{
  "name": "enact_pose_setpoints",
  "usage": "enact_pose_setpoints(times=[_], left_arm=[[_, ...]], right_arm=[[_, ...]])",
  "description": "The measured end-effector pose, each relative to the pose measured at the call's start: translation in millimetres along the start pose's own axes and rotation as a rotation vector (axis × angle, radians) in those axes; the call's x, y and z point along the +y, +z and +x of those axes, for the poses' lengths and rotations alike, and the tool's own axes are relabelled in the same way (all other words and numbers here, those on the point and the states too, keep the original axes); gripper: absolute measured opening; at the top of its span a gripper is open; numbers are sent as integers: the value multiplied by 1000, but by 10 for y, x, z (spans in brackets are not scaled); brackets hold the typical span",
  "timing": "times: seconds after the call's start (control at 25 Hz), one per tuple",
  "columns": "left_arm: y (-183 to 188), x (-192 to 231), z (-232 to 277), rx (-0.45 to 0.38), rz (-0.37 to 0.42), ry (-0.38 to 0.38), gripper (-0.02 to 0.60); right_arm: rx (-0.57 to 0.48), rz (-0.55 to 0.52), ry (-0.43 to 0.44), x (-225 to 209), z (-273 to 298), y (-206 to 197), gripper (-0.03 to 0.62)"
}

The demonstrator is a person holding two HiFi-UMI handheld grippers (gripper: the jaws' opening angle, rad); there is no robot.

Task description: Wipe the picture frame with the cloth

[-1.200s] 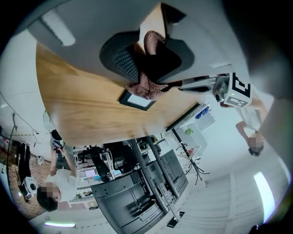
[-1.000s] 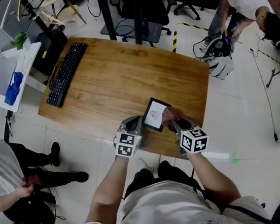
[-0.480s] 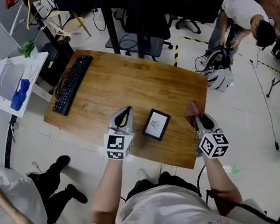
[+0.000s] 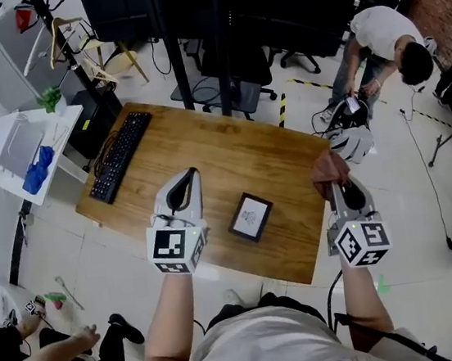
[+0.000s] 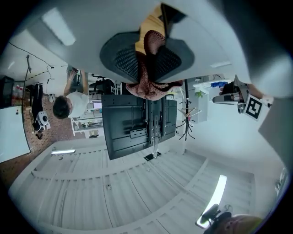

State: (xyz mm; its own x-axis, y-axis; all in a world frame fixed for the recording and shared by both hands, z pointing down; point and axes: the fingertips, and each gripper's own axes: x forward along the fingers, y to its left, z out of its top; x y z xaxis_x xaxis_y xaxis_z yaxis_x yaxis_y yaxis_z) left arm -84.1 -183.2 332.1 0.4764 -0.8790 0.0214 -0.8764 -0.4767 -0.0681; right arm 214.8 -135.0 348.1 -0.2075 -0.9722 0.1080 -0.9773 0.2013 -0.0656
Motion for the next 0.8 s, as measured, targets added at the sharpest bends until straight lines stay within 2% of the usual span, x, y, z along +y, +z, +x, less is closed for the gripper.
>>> enact_pose_setpoints(times=[0.24,0.8], left_arm=[[384,73,-277,-58,25,34,5],[326,30,-343,-62,23,24,5]], right_arm=[[-89,-36,-5,41,-298,416,86],[-93,-38,-14,67,-375,326,80]])
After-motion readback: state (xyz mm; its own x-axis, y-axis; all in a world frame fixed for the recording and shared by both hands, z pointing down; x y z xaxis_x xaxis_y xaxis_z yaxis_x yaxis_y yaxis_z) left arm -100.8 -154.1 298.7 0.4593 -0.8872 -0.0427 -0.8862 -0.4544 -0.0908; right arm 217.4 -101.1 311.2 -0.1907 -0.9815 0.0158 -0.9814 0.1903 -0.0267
